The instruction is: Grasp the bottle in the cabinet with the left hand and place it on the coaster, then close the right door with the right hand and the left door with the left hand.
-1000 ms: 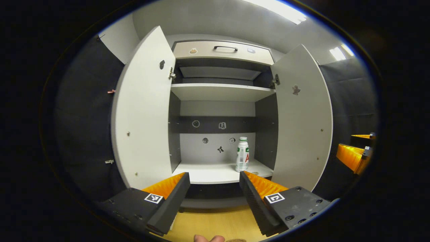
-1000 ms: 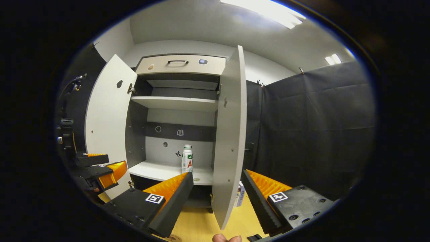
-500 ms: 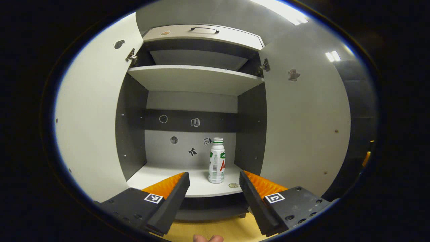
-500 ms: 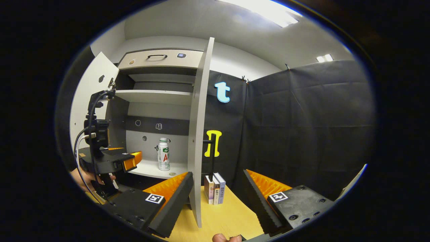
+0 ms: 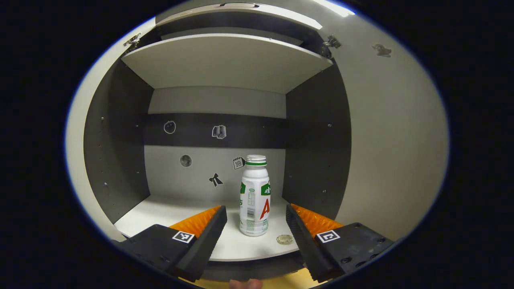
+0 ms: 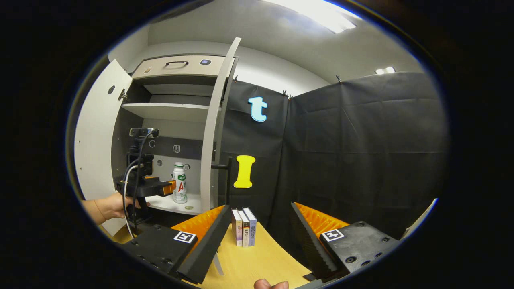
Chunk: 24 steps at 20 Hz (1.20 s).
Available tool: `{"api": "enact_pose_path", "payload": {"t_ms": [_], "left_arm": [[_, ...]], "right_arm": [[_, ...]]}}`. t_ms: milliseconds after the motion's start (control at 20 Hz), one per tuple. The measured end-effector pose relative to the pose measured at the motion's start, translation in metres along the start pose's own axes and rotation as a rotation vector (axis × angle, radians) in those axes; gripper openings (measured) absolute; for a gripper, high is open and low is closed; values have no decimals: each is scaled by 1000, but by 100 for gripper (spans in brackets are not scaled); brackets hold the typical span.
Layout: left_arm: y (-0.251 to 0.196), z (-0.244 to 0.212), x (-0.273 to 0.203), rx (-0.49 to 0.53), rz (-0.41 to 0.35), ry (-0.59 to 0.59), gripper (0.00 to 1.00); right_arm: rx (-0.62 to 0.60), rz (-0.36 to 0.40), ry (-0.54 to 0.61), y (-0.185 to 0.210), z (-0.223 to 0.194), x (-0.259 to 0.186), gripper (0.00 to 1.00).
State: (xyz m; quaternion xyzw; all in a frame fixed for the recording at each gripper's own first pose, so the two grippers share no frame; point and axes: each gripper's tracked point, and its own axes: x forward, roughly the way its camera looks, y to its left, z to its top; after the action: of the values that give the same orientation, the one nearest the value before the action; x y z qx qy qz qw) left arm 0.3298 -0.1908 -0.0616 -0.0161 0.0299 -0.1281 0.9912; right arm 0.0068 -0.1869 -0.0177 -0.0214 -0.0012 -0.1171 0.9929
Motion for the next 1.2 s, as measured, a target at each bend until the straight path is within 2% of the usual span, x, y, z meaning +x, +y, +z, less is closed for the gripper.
{"api": "enact_pose_path", "payload": {"t_ms": [50, 100, 400, 650, 700, 750, 900, 1200], "left_arm": [[1, -4, 10, 5, 6, 3, 95], [2, -6, 22, 10, 10, 5, 95], [5, -12, 71, -10, 29, 2, 95], [8, -19, 92, 2, 30, 5, 95], [8, -20, 94, -3, 41, 4, 92], [7, -18, 89, -5, 43, 3, 75], [11, -15, 80, -7, 35, 11, 74], [27, 10, 11, -34, 35, -38, 74]], "right_arm": [[-4, -3, 3, -2, -2, 5, 94], [-7, -5, 5, -3, -4, 10, 97], [-17, -7, 19, -12, -14, 36, 97], [-20, -12, 27, -20, -18, 47, 97], [-16, -11, 29, -20, -19, 48, 97], [-13, -11, 29, -21, -19, 49, 98], [-14, -4, 19, -18, -16, 46, 97], [6, 31, 4, 2, -3, 26, 97]]}}
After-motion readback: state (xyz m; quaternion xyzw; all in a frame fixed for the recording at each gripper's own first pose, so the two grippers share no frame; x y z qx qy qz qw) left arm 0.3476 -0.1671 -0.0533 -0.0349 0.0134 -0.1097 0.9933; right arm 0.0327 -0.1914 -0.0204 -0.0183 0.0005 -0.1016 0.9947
